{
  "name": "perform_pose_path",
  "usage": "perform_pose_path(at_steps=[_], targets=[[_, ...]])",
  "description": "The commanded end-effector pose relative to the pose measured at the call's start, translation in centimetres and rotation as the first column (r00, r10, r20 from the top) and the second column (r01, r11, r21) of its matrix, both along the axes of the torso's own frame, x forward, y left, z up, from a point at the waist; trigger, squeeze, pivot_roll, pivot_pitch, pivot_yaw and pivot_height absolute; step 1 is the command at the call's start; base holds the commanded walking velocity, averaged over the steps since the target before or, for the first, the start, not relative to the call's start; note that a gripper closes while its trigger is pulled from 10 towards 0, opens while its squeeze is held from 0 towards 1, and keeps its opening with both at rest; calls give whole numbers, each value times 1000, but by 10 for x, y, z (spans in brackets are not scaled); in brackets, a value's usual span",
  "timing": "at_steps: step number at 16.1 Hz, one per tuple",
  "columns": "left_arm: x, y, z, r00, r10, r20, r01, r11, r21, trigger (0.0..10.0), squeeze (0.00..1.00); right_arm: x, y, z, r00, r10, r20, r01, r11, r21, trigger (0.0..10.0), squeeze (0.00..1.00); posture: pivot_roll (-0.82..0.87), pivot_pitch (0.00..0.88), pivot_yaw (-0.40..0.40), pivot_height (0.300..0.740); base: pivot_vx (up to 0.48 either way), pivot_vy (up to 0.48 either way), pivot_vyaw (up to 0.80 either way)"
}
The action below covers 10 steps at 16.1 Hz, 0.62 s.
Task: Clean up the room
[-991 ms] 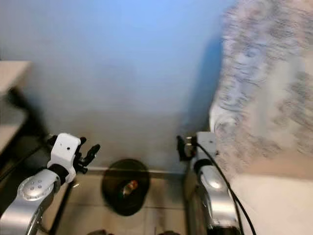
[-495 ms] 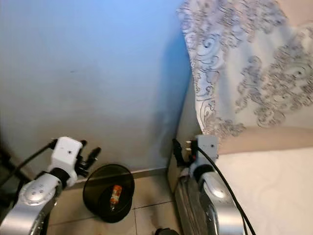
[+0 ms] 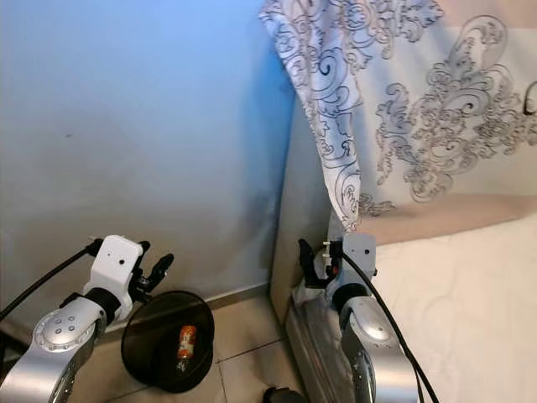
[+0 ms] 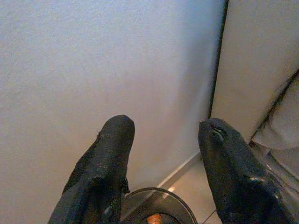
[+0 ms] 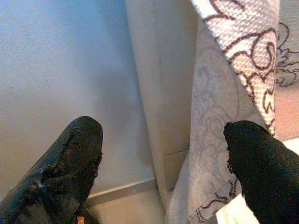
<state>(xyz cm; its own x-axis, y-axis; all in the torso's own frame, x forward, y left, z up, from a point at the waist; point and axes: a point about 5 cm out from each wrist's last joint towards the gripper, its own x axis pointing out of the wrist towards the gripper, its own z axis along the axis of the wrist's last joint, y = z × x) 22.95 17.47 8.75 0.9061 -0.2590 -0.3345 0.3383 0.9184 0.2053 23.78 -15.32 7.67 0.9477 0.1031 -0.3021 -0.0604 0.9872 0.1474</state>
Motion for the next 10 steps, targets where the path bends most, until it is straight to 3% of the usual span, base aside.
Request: perform_pose_path(at_steps=[1,4,10], targets=[[1,2,5,1000,6,21,-6,1000,8,10000,0,2,0,3,1000,-6,7,5,1000,10,10000,1000,82,0,11,740,0,0,-781],[6,9,8,997,57,48,-57,998,6,10000,0,3,1,5,1000,2,7,-2,1000,-8,10000,1000,82,0,2,740,0,0,-785],[7,7,9,996,73,57,-72,997,-15,10000,0,5,-1,4,1000,-1,1,1,1000,-24,10000,1000,84,0,4,740,0,0,-783]])
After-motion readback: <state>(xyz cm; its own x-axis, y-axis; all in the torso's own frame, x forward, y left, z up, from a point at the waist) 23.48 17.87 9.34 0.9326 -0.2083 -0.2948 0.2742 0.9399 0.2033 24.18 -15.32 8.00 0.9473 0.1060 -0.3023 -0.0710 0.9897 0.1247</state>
